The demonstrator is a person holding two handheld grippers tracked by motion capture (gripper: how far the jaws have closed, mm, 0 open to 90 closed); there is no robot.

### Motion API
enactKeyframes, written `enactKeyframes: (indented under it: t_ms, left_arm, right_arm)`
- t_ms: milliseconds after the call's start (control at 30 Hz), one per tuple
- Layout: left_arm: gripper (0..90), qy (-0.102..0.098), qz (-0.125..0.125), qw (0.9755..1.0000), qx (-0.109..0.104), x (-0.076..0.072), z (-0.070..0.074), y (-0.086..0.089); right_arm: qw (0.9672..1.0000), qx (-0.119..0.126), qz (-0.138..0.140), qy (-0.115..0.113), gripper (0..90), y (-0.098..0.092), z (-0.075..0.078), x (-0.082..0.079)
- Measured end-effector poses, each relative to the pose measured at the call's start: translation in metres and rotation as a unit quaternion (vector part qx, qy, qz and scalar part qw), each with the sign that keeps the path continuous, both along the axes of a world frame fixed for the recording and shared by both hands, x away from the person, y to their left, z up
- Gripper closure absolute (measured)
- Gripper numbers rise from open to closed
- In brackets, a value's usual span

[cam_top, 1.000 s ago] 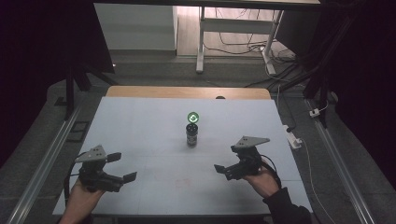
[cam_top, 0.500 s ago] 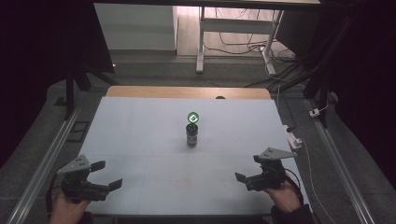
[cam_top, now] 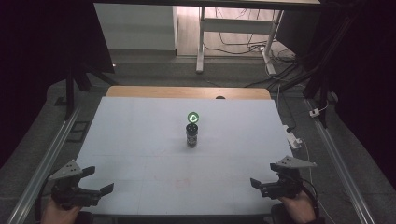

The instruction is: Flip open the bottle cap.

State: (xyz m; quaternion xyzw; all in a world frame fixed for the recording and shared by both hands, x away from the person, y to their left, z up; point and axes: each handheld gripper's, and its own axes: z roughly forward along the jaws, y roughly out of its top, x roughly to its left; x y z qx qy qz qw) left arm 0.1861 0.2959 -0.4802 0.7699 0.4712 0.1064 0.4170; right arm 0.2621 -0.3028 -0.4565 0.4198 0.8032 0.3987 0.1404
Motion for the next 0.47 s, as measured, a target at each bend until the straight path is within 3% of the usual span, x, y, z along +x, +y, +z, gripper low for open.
enactKeyframes:
  t_ms: [333,467]
  left_arm:
    - [0.0,0.020,0.003,0.9995,0.023,-0.0034,-0.0006,-0.0009]
    - [0.0,0.024,0.006,0.9995,0.019,-0.0025,-0.0007,-0.0001]
  right_arm:
    - [0.9998,-0.007,-0.019,0.001,0.0,-0.0059,0.0015,-0.0085]
    - [0.9998,-0.011,-0.018,0.001,0.0,-0.0048,0.0010,-0.0088]
